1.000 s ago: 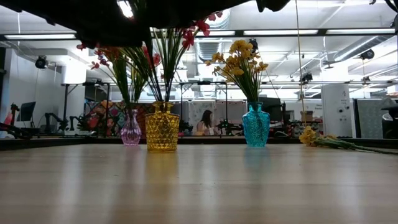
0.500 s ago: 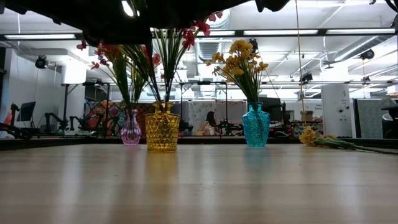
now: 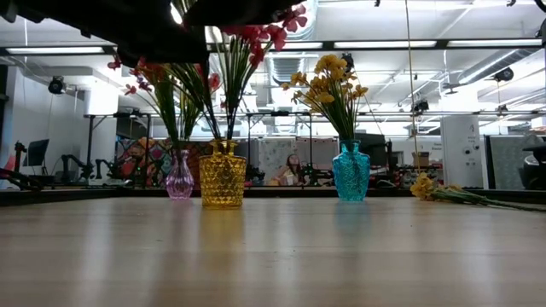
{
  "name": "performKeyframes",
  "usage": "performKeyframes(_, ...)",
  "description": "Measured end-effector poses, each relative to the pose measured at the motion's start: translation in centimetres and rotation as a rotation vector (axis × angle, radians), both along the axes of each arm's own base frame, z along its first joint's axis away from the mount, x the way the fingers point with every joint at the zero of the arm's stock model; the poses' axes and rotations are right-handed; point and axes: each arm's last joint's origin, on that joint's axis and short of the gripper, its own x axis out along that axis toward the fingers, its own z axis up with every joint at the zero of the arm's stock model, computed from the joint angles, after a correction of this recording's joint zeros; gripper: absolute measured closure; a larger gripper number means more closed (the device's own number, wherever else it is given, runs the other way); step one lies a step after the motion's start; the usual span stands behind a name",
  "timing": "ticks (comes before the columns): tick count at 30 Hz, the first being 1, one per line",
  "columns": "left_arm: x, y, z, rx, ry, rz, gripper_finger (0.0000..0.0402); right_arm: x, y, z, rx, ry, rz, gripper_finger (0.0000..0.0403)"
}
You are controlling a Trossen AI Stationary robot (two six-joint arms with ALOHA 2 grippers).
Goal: Sort flowers into vase by color
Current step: Put the red flower into the yellow vase
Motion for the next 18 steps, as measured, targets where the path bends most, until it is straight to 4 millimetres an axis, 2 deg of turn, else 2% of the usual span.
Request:
performKeyframes(5, 0.0, 0.0, 0.0, -0.003, -0.002, 0.0, 0.0342, -0.8, 0.6, 0.0, 0.075, 0.083, 0.005, 0.0206)
performKeyframes(11, 0.0, 0.0, 0.0, -0.007, -0.003, -0.002, 0.035, -3.3, 0.9, -0.6, 0.185, 0.244, -0.017, 0.0206)
performKeyframes(14, 0.0, 0.0, 0.0, -0.008, -0.002, -0.003, 0.0352, -4.3, 0.1, -1.9, 0.236, 0.27, -0.051, 0.0206)
performKeyframes(18, 0.0, 0.0, 0.0, -0.015, -0.006, -0.002, 0.0352, -5.1, -2.6, -5.3, 0.31, 0.233, -0.075, 0.0206)
